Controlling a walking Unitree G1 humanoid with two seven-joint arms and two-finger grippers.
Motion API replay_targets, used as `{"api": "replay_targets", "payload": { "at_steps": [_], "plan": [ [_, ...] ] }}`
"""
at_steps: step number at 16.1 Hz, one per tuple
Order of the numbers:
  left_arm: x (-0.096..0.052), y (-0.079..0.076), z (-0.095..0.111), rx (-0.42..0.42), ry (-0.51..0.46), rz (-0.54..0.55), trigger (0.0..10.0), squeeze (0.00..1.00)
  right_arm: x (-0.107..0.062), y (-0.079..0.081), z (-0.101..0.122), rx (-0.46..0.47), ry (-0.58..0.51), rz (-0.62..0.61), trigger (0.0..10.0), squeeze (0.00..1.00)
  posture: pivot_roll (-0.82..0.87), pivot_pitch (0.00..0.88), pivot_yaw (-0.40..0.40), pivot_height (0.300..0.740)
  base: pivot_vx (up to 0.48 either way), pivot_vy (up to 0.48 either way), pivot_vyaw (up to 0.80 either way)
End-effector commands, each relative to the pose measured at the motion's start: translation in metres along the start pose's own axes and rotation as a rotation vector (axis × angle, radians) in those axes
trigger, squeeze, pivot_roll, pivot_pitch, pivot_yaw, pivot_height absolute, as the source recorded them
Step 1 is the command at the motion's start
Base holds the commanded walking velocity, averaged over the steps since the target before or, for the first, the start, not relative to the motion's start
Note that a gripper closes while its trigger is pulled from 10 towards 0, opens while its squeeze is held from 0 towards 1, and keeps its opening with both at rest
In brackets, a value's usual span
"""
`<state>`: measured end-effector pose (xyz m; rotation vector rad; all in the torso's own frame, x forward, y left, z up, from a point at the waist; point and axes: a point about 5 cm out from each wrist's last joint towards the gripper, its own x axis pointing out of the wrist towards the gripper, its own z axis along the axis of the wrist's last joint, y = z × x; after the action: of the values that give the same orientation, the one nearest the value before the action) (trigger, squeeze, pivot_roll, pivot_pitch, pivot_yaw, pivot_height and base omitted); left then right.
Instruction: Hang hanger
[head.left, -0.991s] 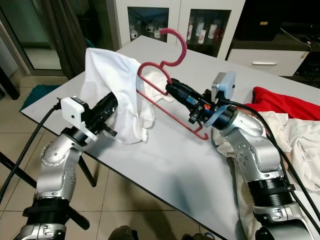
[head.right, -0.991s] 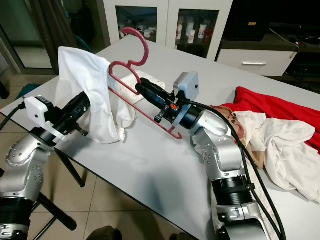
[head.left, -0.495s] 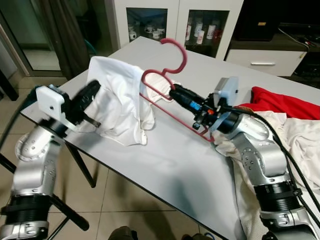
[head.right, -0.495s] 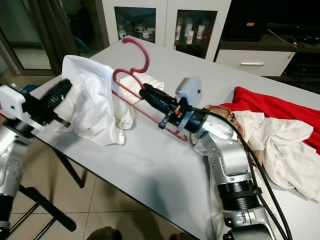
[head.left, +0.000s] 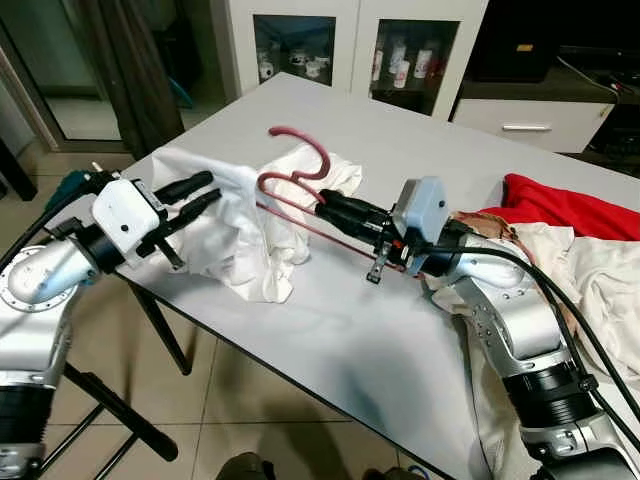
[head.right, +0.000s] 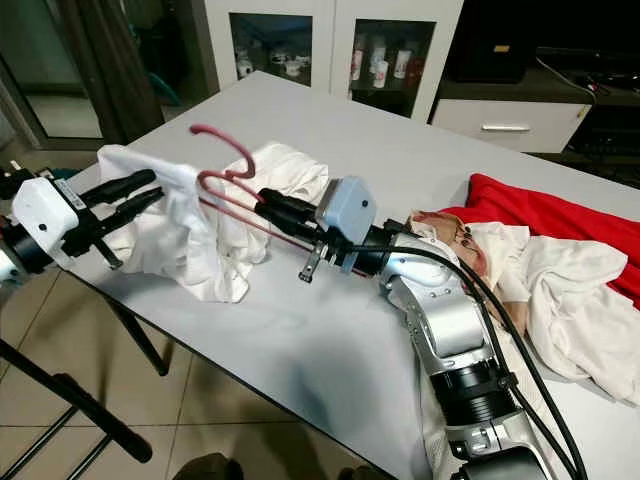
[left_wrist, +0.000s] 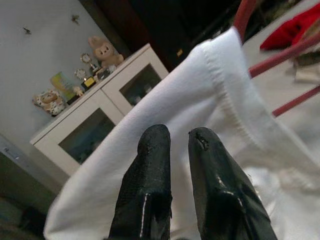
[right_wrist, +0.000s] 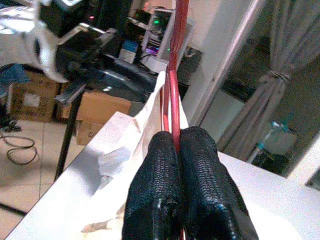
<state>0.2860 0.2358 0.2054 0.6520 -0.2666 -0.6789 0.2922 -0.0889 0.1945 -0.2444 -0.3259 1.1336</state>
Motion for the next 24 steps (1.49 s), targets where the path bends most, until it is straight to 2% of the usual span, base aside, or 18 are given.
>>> {"api": "replay_targets", "payload": {
  "at_steps": [1,3,4,6,8,9,10,13,18,21,22,24],
  "plan": [
    [-0.001,0.007,0.003,0.044,0.014,-0.003,10.0,1.0,-0.003,0.003,-0.003,-0.015,0.018,0.017,10.0,0.0,0.06,0.0,0.007,0.74,0.0,0.0,0.0],
    [-0.004,0.011,-0.001,0.063,0.053,-0.008,10.0,1.0,-0.005,0.001,-0.002,-0.016,0.011,0.012,10.0,0.0,0.06,0.0,0.007,0.74,0.0,0.0,0.0],
    [-0.003,0.012,0.002,0.09,0.047,-0.018,10.0,1.0,-0.005,0.002,-0.003,-0.035,0.021,0.025,10.0,0.0,0.06,0.0,0.009,0.74,0.0,0.0,0.0],
    [-0.001,0.01,0.009,0.069,0.007,-0.045,10.0,1.0,-0.007,0.002,-0.006,-0.049,0.04,0.026,10.0,0.0,0.06,0.0,0.01,0.74,0.0,0.0,0.0],
    [0.0,0.008,0.01,0.08,0.01,-0.09,10.0,1.0,-0.006,0.003,-0.005,-0.079,0.045,0.045,10.0,0.0,0.06,0.0,0.008,0.74,0.0,0.0,0.0],
    [0.002,0.003,0.007,0.099,0.04,-0.182,10.0,1.0,-0.005,0.005,-0.005,-0.161,0.068,0.087,10.0,0.0,0.06,0.0,0.005,0.74,0.0,0.0,0.0],
    [0.003,0.001,0.007,0.111,0.05,-0.219,10.0,0.99,-0.004,0.006,-0.005,-0.201,0.079,0.108,10.0,0.0,0.06,0.0,0.005,0.74,0.0,0.0,0.0],
    [0.007,-0.001,0.013,0.159,0.064,-0.325,10.0,0.0,-0.001,0.007,-0.005,-0.28,0.092,0.139,10.0,0.0,0.06,0.0,0.007,0.74,0.0,0.0,0.0],
    [0.009,0.002,0.023,0.243,0.053,-0.375,10.0,0.0,0.0,0.003,-0.009,-0.322,0.106,0.127,10.0,0.0,0.07,0.0,0.014,0.74,0.0,0.0,0.0],
    [0.008,0.003,0.015,0.227,0.083,-0.388,10.0,0.0,0.002,0.005,-0.006,-0.334,0.072,0.137,10.0,0.0,0.07,0.0,0.011,0.74,0.0,0.0,0.0],
    [0.007,-0.001,0.01,0.243,0.117,-0.436,10.0,0.0,0.0,0.006,-0.009,-0.399,0.107,0.18,10.0,0.0,0.07,0.0,0.012,0.74,0.0,0.0,0.0],
    [0.007,-0.004,0.01,0.246,0.118,-0.463,10.0,0.0,-0.002,0.006,-0.014,-0.445,0.149,0.203,10.0,0.0,0.07,0.0,0.012,0.74,0.0,0.0,0.0]
  ]
}}
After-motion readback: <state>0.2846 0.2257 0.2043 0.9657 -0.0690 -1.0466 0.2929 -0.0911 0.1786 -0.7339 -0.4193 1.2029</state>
